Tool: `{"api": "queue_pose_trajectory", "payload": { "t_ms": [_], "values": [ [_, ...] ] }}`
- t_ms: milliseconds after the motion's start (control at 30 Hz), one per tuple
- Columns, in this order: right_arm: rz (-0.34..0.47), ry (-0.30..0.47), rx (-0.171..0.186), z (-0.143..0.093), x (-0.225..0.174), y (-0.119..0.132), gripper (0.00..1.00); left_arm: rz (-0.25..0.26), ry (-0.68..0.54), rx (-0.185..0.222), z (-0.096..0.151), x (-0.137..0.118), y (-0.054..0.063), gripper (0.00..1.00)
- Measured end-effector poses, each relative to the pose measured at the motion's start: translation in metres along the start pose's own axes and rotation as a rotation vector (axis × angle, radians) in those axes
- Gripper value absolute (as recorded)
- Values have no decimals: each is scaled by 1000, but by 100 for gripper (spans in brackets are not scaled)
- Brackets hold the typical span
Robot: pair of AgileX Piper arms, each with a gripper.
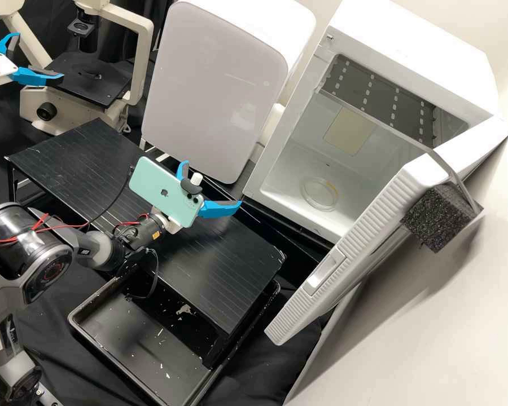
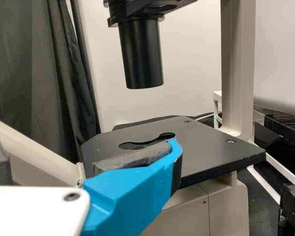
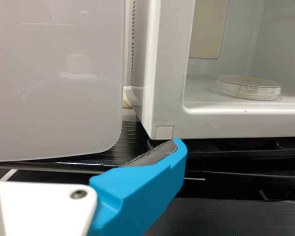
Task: Close the incubator door
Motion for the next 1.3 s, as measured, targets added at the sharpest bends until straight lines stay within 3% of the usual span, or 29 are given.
{"api": "queue_pose_trajectory", "payload": {
  "t_ms": [400, 567, 733, 967, 1167, 1300],
  "values": [
    [17, -6, -2, 5, -8, 2, 100, 0, 0, 0, 0, 0, 0, 100],
    [94, -25, -7, 18, -34, 14, 100, 0, 0, 0, 0, 0, 0, 100],
    [230, -47, -5, 28, -68, 32, 100, 0, 0, 0, 0, 0, 0, 100],
    [475, -220, -40, 42, -113, 56, 100, 0, 0, 0, 0, 0, 0, 100],
    [607, -378, -83, 60, -131, 74, 100, 0, 0, 0, 0, 0, 0, 100],
    [665, -455, -91, 68, -138, 82, 100, 0, 0, 0, 0, 0, 0, 100]
  ]
}}
